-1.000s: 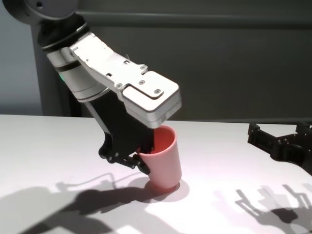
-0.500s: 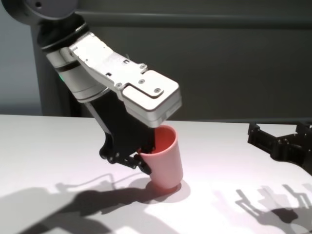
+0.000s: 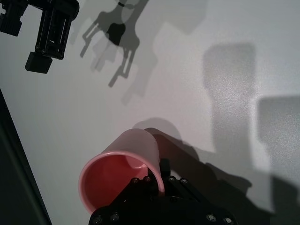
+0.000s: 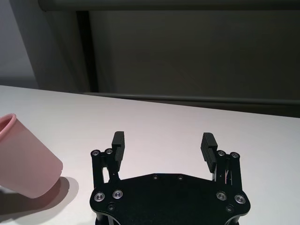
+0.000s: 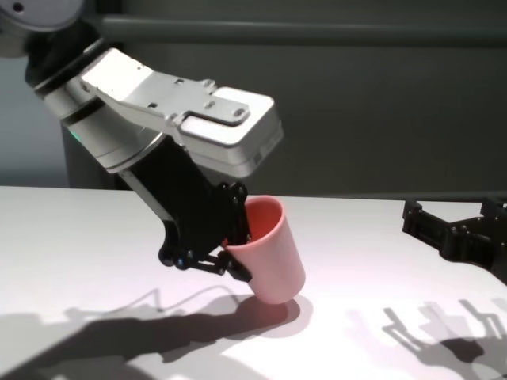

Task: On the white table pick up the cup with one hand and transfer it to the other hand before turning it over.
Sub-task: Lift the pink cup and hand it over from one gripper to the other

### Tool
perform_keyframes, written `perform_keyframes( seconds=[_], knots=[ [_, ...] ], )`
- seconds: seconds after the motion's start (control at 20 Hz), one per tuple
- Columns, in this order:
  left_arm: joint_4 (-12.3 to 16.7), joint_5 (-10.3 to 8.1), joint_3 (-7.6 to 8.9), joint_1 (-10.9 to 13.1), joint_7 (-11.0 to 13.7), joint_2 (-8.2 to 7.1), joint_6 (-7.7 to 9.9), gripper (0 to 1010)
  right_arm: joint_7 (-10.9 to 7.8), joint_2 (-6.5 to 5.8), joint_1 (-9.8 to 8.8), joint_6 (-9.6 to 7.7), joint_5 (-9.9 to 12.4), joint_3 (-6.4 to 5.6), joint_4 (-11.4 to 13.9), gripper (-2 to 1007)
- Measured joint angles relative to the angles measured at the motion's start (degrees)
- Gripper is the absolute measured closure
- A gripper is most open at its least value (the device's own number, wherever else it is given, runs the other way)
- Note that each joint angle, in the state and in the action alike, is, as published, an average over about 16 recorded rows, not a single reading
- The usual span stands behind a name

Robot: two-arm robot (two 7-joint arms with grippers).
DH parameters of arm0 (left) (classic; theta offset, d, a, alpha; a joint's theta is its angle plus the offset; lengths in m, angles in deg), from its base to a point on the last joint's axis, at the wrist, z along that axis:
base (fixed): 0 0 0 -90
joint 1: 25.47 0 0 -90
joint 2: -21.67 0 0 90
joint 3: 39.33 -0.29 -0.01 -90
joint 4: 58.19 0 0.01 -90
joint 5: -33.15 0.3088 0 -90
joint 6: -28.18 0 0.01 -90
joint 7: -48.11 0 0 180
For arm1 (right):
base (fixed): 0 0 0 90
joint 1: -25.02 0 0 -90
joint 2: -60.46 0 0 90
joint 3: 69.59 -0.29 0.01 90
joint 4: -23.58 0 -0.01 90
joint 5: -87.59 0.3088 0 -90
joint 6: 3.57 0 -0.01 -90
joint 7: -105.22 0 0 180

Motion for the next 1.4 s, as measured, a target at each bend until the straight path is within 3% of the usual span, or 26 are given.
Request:
perform_keyframes(
  seconds=[0.3,0.7,1.05,1.4],
  knots=[
    [2.39,-6.74,3.87,2.71,-2.89,-2.57,2.27,963,0.00,0.00,0.00,0.00,0.00,0.00,0.00,5],
    [3.77,-18.19,10.40,7.13,-6.80,-4.14,4.28,963,0.00,0.00,0.00,0.00,0.00,0.00,0.00,5],
    [3.33,-29.22,16.04,11.30,-9.00,-3.27,4.30,963,0.00,0.00,0.00,0.00,0.00,0.00,0.00,5],
    [1.89,-39.36,20.74,14.76,-10.24,-0.80,3.49,963,0.00,0.00,0.00,0.00,0.00,0.00,0.00,5]
  ],
)
